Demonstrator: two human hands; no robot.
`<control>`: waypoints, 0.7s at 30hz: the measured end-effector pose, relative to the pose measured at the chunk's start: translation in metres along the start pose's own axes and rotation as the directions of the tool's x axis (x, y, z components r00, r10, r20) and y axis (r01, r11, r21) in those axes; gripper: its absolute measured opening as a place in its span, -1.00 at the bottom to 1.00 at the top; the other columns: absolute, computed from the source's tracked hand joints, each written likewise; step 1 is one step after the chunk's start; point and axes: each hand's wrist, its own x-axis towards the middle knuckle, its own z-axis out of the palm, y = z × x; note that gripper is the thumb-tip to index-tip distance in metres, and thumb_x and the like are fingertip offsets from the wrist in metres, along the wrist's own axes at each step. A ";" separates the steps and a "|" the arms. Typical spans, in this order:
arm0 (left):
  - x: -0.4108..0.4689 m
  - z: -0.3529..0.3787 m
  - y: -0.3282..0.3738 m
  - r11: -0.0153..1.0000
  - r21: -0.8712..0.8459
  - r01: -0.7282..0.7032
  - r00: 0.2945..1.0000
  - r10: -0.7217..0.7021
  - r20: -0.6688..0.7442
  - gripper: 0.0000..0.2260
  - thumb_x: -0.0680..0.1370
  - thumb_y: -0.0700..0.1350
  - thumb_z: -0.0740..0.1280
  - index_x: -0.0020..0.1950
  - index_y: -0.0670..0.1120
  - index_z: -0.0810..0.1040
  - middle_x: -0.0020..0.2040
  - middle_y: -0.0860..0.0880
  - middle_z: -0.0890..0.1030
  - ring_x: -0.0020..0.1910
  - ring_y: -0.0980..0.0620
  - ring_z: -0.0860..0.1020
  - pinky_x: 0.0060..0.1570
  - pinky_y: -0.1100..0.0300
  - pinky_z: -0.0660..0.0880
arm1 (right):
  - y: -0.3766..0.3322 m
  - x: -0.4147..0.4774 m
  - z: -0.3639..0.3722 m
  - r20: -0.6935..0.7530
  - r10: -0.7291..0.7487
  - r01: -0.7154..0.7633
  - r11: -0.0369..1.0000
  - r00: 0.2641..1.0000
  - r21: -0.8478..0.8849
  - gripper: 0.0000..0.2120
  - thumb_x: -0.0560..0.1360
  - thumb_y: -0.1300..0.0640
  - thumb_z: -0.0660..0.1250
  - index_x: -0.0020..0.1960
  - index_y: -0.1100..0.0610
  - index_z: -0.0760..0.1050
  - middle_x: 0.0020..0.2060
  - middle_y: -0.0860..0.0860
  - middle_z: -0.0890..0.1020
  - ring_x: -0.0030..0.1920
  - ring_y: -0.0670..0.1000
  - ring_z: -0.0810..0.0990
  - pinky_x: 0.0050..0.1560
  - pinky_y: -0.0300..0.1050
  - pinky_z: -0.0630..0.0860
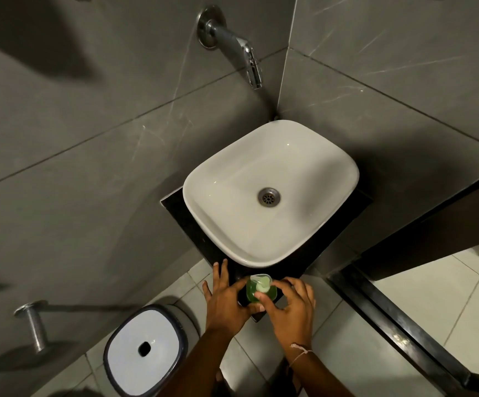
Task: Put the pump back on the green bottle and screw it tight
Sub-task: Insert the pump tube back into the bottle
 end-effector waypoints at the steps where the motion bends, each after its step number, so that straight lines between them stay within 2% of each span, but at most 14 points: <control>1: 0.000 0.001 -0.001 1.000 0.000 -0.001 1.000 0.001 -0.001 -0.34 0.29 0.29 0.46 0.36 0.27 0.37 0.59 -0.02 -0.16 0.51 0.00 -0.35 0.44 -0.29 -0.22 | -0.001 0.001 0.001 0.009 0.012 -0.012 1.000 1.000 -0.016 -0.62 0.25 -0.23 0.50 -0.04 -0.04 0.63 -0.02 -0.04 0.59 0.10 0.02 0.45 0.06 0.11 0.49; 5: 0.003 0.005 -0.004 1.000 0.008 -0.004 1.000 0.004 -0.017 -0.35 0.31 0.26 0.46 0.37 0.27 0.36 0.60 -0.01 -0.15 0.51 0.01 -0.37 0.45 -0.32 -0.19 | -0.006 0.003 -0.001 0.046 0.006 -0.005 1.000 0.999 -0.017 -0.55 0.25 -0.14 0.55 0.11 -0.07 0.61 0.05 -0.05 0.57 0.17 0.02 0.42 0.15 0.04 0.40; 9: 0.003 0.009 -0.007 1.000 0.016 -0.010 0.999 0.011 -0.031 -0.34 0.31 0.29 0.45 0.37 0.27 0.35 0.59 0.01 -0.16 0.49 0.04 -0.40 0.44 -0.28 -0.22 | -0.013 0.006 0.001 0.015 0.038 -0.038 0.999 0.999 -0.017 -0.67 0.22 -0.04 0.60 -0.06 -0.02 0.66 -0.04 -0.02 0.59 0.09 0.07 0.46 0.09 0.12 0.43; 12: 0.003 0.009 -0.007 0.999 0.029 -0.012 0.999 0.013 -0.044 -0.36 0.31 0.27 0.46 0.36 0.26 0.37 0.59 0.01 -0.14 0.50 0.04 -0.39 0.45 -0.28 -0.23 | -0.015 0.007 0.004 0.009 0.075 -0.075 0.997 0.997 -0.034 -0.67 0.17 -0.10 0.60 -0.19 0.02 0.57 -0.15 -0.05 0.57 0.02 0.05 0.46 0.05 0.02 0.36; 15: 0.003 0.010 -0.007 0.999 0.033 -0.006 0.999 0.008 -0.053 -0.42 0.33 0.25 0.45 0.32 0.24 0.43 0.60 0.00 -0.12 0.51 0.03 -0.36 0.46 -0.27 -0.22 | -0.017 0.008 0.007 0.018 0.101 -0.101 0.995 0.995 -0.022 -0.60 0.18 -0.18 0.55 -0.26 0.01 0.41 -0.23 -0.07 0.53 -0.04 0.04 0.46 0.02 0.03 0.37; 18: 0.004 0.010 -0.008 0.998 0.054 -0.011 0.998 0.014 -0.057 -0.45 0.35 0.24 0.43 0.32 0.22 0.45 0.60 -0.01 -0.09 0.50 0.03 -0.37 0.45 -0.25 -0.24 | -0.021 0.008 0.010 0.034 0.121 -0.121 0.993 0.992 -0.011 -0.56 0.17 -0.21 0.54 -0.25 0.01 0.37 -0.24 -0.06 0.53 -0.04 0.05 0.47 0.03 0.09 0.40; 21: 0.003 0.010 -0.007 0.998 0.059 -0.006 0.998 0.010 -0.058 -0.46 0.35 0.22 0.43 0.32 0.21 0.45 0.60 -0.02 -0.08 0.50 0.03 -0.36 0.45 -0.25 -0.23 | -0.019 0.008 0.007 0.049 0.122 -0.121 0.992 0.991 -0.017 -0.54 0.16 -0.30 0.49 -0.18 -0.02 0.43 -0.18 -0.09 0.53 0.00 0.01 0.45 0.05 0.06 0.37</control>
